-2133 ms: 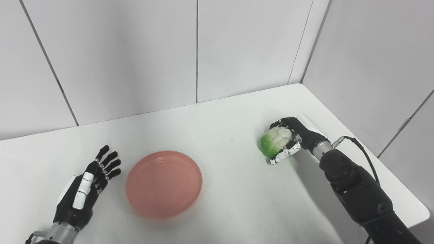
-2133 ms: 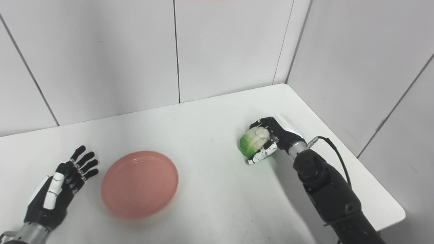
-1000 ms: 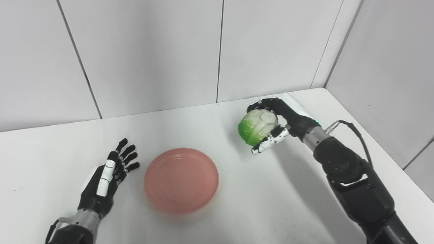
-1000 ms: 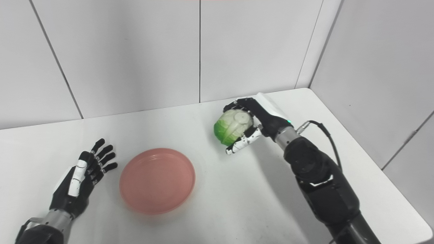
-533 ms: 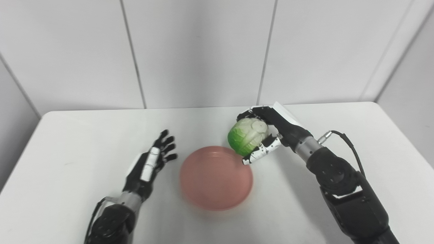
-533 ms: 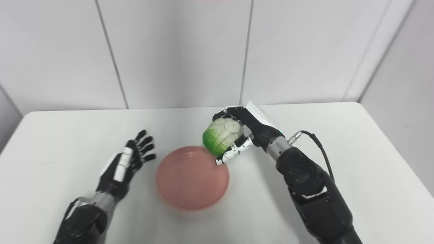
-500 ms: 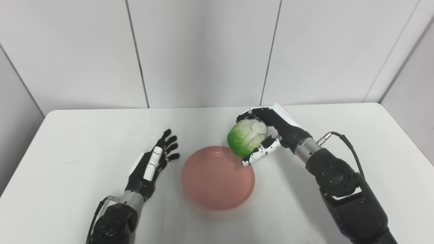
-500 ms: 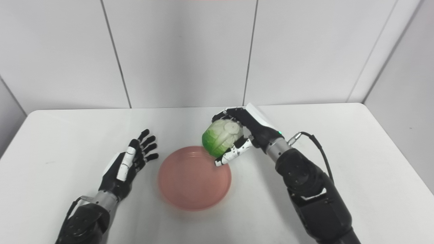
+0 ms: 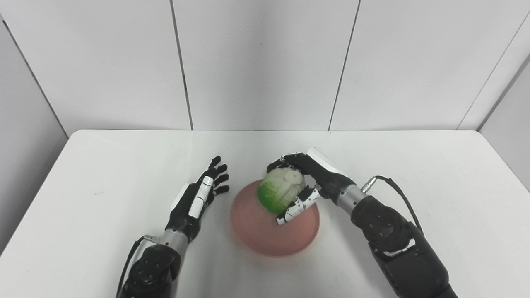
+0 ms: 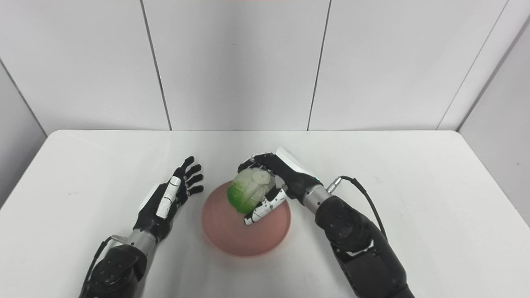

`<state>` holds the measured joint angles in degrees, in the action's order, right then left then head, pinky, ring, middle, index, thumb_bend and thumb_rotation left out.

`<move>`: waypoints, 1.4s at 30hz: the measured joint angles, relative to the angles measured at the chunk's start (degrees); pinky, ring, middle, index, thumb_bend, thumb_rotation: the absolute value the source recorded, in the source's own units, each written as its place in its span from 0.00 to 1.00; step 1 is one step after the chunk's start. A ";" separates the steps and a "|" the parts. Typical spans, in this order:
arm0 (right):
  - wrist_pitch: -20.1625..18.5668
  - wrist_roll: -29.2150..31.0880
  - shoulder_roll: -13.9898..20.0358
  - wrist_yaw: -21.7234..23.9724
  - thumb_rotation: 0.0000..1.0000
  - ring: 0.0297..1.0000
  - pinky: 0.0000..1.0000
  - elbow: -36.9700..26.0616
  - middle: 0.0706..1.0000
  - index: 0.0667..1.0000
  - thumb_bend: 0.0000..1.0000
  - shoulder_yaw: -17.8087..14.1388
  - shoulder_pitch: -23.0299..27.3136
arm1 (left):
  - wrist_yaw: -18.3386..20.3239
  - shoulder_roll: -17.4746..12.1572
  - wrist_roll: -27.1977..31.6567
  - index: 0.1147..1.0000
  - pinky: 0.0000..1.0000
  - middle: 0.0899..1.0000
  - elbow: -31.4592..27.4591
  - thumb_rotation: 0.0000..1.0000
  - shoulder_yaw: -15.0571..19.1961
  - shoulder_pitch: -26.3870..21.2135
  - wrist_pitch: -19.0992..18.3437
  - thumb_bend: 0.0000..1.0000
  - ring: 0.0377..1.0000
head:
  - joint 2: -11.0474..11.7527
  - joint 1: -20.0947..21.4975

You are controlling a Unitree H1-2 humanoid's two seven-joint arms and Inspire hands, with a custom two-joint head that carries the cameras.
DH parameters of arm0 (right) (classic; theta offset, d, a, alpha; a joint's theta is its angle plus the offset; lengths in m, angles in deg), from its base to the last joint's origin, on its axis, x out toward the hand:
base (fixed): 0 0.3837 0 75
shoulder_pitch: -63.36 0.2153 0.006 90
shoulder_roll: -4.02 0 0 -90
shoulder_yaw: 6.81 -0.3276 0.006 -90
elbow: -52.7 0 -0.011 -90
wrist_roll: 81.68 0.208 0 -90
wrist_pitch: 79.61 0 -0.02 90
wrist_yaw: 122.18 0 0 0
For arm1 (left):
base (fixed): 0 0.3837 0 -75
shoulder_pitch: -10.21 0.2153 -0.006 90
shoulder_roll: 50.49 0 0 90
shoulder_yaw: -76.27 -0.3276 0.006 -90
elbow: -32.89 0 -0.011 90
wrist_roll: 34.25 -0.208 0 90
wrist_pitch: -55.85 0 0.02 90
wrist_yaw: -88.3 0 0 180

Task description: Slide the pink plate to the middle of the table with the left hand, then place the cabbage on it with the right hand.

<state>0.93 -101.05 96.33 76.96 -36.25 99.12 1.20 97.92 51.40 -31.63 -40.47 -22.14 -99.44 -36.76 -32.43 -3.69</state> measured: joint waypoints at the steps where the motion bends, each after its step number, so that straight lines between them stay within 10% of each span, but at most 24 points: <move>1: 0.21 -0.06 -0.10 0.00 0.00 0.42 0.44 0.31 0.46 0.47 0.52 0.14 0.14 | 0.00 0.00 0.00 0.96 0.90 0.95 0.00 1.00 -0.01 0.00 -0.01 0.68 0.93 | 0.00 0.00; 39: 10.39 -6.91 -1.62 0.57 0.00 0.42 0.49 9.59 0.44 0.51 0.52 5.83 2.55 | 0.11 0.15 0.05 0.93 0.89 0.94 -0.36 1.00 -0.09 0.15 -0.42 0.64 0.92 | -0.18 0.35; 42: 7.60 -9.10 -1.61 1.57 0.12 0.62 0.55 7.98 0.67 0.64 0.68 6.59 2.66 | 0.12 0.21 0.07 0.93 0.89 0.93 -0.41 1.00 -0.07 0.16 -0.45 0.64 0.91 | -0.18 0.35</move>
<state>8.53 -110.14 94.72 78.53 -28.27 105.71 3.85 98.04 51.61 -31.57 -40.87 -22.21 -99.29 -37.21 -32.61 -3.34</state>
